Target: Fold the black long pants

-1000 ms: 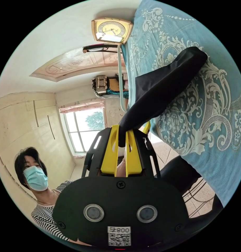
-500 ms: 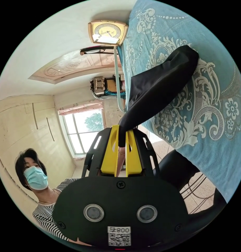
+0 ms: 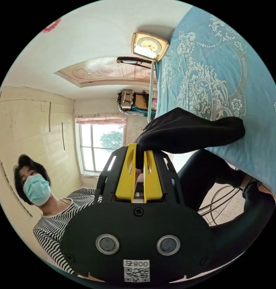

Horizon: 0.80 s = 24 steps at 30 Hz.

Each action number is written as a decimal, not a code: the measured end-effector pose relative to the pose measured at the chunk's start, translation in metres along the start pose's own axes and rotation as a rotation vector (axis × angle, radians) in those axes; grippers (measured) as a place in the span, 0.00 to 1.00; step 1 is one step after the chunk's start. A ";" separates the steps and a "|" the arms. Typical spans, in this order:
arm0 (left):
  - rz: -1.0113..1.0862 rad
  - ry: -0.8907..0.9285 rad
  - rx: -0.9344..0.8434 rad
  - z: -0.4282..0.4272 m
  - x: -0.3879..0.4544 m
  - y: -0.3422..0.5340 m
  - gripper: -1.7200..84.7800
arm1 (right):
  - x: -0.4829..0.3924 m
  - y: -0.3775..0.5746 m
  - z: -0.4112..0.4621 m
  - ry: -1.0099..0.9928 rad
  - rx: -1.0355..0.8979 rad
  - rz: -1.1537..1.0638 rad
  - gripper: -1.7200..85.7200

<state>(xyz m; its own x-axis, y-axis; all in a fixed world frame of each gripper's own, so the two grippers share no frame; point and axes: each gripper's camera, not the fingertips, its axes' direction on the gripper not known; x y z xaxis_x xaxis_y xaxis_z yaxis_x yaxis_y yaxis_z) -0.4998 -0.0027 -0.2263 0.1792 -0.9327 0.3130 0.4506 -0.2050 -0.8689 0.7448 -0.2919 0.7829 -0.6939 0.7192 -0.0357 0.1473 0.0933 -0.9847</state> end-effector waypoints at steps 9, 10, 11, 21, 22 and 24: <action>0.065 0.028 -0.266 0.186 -0.065 0.056 0.10 | -0.105 0.151 -0.046 -0.030 0.228 -0.088 0.02; 0.071 0.025 -0.303 0.215 -0.075 0.064 0.10 | -0.115 0.170 -0.053 -0.045 0.271 -0.091 0.02; 0.080 0.018 -0.340 0.246 -0.086 0.071 0.10 | -0.119 0.180 -0.057 -0.054 0.291 -0.091 0.02; 0.075 -0.092 -0.620 0.506 -0.209 0.128 0.10 | -0.180 0.314 -0.107 -0.190 0.581 0.008 0.02; 0.062 -0.099 -0.647 0.540 -0.228 0.134 0.10 | -0.192 0.324 -0.112 -0.186 0.601 0.026 0.02; 0.041 -0.111 -0.681 0.588 -0.255 0.142 0.10 | -0.213 0.339 -0.120 -0.183 0.630 0.050 0.02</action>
<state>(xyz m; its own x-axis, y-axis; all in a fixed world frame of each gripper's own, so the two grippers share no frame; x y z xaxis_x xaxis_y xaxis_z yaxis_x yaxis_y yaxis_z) 0.0328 0.3808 -0.2043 0.2890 -0.9152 0.2809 -0.2019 -0.3451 -0.9166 1.0270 -0.3307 0.4773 -0.8136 0.5785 -0.0581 -0.2196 -0.3984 -0.8905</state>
